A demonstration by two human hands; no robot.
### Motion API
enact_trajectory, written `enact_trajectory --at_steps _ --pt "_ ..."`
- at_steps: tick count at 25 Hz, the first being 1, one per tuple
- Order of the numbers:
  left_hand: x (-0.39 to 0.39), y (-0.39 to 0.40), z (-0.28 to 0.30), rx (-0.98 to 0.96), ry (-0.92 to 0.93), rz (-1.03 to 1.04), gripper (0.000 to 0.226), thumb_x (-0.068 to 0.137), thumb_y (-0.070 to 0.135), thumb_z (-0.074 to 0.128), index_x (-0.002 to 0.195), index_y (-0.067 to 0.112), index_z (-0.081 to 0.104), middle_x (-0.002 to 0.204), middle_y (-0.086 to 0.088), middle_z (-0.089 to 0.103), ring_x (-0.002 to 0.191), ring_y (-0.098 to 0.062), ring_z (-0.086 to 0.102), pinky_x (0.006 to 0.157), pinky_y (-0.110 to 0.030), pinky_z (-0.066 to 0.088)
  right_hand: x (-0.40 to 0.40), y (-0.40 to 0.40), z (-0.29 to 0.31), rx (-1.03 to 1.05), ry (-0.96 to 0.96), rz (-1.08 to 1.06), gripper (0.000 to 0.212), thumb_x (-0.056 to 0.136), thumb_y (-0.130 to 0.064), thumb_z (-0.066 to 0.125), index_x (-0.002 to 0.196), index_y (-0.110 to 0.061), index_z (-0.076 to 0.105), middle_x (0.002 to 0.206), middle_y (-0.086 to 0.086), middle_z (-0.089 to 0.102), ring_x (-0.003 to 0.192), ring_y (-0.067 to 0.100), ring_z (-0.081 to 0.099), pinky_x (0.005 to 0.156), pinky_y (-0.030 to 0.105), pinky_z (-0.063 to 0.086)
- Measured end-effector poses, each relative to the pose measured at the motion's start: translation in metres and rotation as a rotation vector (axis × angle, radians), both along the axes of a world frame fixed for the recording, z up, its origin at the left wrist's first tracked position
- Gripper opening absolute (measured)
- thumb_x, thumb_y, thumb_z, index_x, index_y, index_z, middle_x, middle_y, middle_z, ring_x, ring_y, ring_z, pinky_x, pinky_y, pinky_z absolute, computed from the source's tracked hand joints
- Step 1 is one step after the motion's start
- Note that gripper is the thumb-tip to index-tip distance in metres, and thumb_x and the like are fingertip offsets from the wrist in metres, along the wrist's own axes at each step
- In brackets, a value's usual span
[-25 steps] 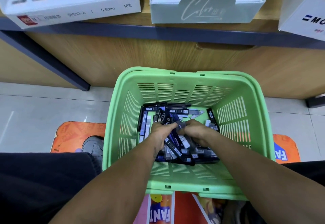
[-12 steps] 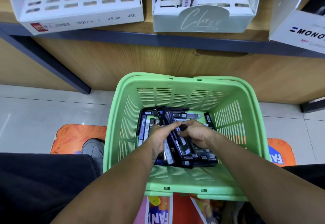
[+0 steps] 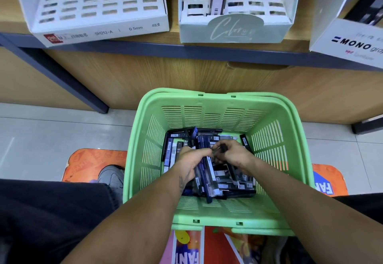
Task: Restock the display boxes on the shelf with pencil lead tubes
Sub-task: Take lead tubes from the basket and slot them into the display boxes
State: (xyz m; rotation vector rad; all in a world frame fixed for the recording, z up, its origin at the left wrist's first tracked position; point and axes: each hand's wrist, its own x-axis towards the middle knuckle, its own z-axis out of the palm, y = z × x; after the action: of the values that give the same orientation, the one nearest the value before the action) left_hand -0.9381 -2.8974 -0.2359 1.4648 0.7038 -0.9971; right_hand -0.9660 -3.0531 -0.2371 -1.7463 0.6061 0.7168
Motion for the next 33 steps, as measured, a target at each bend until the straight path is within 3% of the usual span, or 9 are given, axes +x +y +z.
enact_trajectory --at_steps 5,11,15,20,23,25,28,30,33 --pt "-0.008 -0.006 0.028 -0.038 0.004 0.045 0.047 0.07 -0.008 0.075 0.11 0.0 0.052 0.091 -0.023 0.069 0.066 -0.031 0.069 0.059 -0.049 0.062 0.012 -0.004 0.016 -0.261 -0.067 0.026 0.043 0.09 -0.004 0.066 0.132 -0.013 0.06 0.124 0.007 0.066 0.105 0.02 0.063 0.091 0.029 0.053" --pt "0.0 -0.011 0.021 0.022 -0.26 -0.053 0.095 0.039 0.027 0.083 0.129 0.01 0.056 0.113 -0.009 0.072 0.104 -0.027 0.069 0.092 -0.048 0.057 0.015 0.0 0.027 -0.18 -0.105 -0.056 0.033 0.093 -0.009 0.067 0.125 -0.014 0.064 0.118 0.005 0.069 0.104 0.02 0.065 0.088 0.026 0.05" --pt "0.004 -0.005 0.043 0.011 -0.316 -0.128 0.054 0.059 0.007 0.083 0.111 0.014 0.068 0.097 -0.007 0.078 0.092 -0.025 0.074 0.086 -0.047 0.06 0.009 0.003 0.028 0.042 -0.103 -0.184 0.015 0.096 -0.01 0.065 0.11 -0.013 0.069 0.107 0.006 0.073 0.098 0.022 0.068 0.092 0.035 0.054" --pt "-0.013 -0.006 0.032 -0.042 -0.206 -0.15 0.092 0.054 0.011 0.085 0.139 0.012 0.051 0.114 -0.012 0.073 0.099 -0.025 0.072 0.09 -0.046 0.059 0.009 0.007 0.031 0.377 -0.061 -0.424 0.021 0.103 -0.019 0.057 0.121 -0.015 0.065 0.117 0.012 0.072 0.101 0.024 0.07 0.1 0.045 0.053" --pt "-0.019 -0.01 0.032 -0.08 -0.112 -0.127 0.067 0.071 -0.001 0.078 0.129 0.018 0.05 0.107 -0.017 0.073 0.087 -0.028 0.073 0.077 -0.048 0.062 0.009 0.007 0.03 0.377 -0.076 -0.36 0.03 0.101 -0.026 0.06 0.132 -0.027 0.061 0.125 0.0 0.068 0.114 0.019 0.065 0.105 0.043 0.047" --pt "-0.019 -0.009 0.027 -0.078 -0.045 -0.143 0.073 0.073 0.0 0.077 0.134 0.023 0.043 0.1 -0.011 0.072 0.078 -0.024 0.074 0.068 -0.044 0.062 0.009 0.01 0.028 0.328 -0.067 -0.291 0.032 0.101 -0.027 0.061 0.133 -0.028 0.062 0.127 -0.008 0.064 0.115 0.011 0.057 0.104 0.039 0.041" --pt "-0.022 -0.006 0.022 -0.11 0.05 -0.128 0.08 0.076 0.001 0.078 0.143 0.02 0.038 0.096 -0.01 0.072 0.067 -0.016 0.074 0.057 -0.035 0.061 0.009 0.014 0.018 0.235 -0.046 -0.195 0.026 0.098 -0.023 0.065 0.124 -0.021 0.068 0.127 -0.002 0.066 0.119 0.014 0.055 0.101 0.034 0.041" --pt "-0.024 -0.005 0.021 -0.081 0.046 -0.147 0.067 0.079 0.001 0.077 0.132 0.02 0.042 0.095 -0.009 0.069 0.064 -0.012 0.072 0.047 -0.027 0.055 0.009 0.016 0.013 0.221 -0.006 -0.194 0.022 0.096 -0.016 0.067 0.117 -0.018 0.069 0.124 0.006 0.068 0.113 0.021 0.059 0.089 0.031 0.046" --pt "-0.02 -0.012 0.019 -0.063 0.046 -0.146 0.074 0.067 0.003 0.081 0.128 0.023 0.043 0.108 -0.014 0.071 0.091 -0.029 0.074 0.074 -0.049 0.062 0.013 0.015 0.017 0.229 0.032 -0.237 0.026 0.094 -0.011 0.068 0.119 -0.015 0.065 0.118 0.006 0.068 0.105 0.021 0.061 0.077 0.03 0.047"
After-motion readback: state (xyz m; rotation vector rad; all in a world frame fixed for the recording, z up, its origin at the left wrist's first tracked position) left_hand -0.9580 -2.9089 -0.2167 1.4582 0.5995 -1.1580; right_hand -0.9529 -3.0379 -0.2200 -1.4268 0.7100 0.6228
